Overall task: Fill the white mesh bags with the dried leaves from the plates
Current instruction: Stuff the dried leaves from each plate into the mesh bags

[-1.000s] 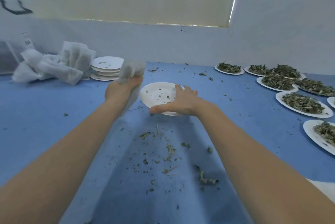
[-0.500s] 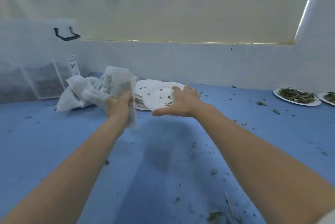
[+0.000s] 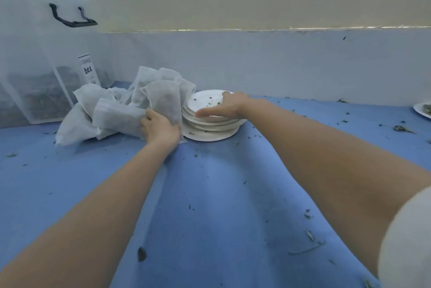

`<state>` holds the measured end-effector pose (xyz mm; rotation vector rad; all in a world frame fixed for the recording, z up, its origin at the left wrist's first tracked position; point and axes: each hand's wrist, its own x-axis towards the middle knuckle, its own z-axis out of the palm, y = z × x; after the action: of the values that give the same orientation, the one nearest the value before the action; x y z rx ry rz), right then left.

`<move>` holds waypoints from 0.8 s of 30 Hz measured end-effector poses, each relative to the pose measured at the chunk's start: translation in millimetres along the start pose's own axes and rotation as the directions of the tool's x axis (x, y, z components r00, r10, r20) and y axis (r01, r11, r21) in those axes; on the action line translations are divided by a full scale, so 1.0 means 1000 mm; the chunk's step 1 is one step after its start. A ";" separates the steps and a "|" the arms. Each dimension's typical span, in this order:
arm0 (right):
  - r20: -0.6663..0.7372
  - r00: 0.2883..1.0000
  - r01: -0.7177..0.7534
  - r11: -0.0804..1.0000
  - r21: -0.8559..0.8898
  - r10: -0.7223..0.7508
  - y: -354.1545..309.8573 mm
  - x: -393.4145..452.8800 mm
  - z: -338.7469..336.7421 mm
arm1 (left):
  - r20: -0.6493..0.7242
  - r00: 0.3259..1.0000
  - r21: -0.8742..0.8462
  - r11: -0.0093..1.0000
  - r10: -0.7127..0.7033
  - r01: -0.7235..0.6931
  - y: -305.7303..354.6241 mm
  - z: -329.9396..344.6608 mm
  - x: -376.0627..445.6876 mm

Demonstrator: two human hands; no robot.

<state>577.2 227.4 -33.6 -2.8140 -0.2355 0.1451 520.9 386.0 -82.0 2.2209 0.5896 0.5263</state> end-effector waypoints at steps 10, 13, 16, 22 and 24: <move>-0.244 0.907 0.305 0.935 -0.181 -0.343 -0.011 -0.076 0.000 | -0.115 0.993 -0.108 0.994 -0.030 0.018 0.027 -0.007 -0.103; -0.245 0.926 0.268 0.957 -0.113 -0.288 -0.002 -0.115 -0.031 | 0.002 0.998 -0.079 0.994 0.069 -0.069 0.061 -0.005 -0.146; -0.227 0.958 0.182 0.983 0.008 -0.176 0.021 -0.154 -0.070 | 0.108 0.975 -0.155 0.972 0.192 -0.174 0.103 -0.002 -0.189; -0.097 0.995 0.029 0.998 -0.062 -0.035 0.115 -0.237 -0.134 | 0.340 0.864 -0.174 0.927 0.372 -0.331 0.194 0.036 -0.275; -0.055 0.996 -0.067 0.998 -0.021 0.066 0.161 -0.260 -0.149 | 0.407 0.820 -0.221 0.915 0.402 -0.339 0.223 0.056 -0.305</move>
<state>364.5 -13.9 75.8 -2.8449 -0.1318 0.0806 359.2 48.7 -2.7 2.2233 -0.1270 0.2191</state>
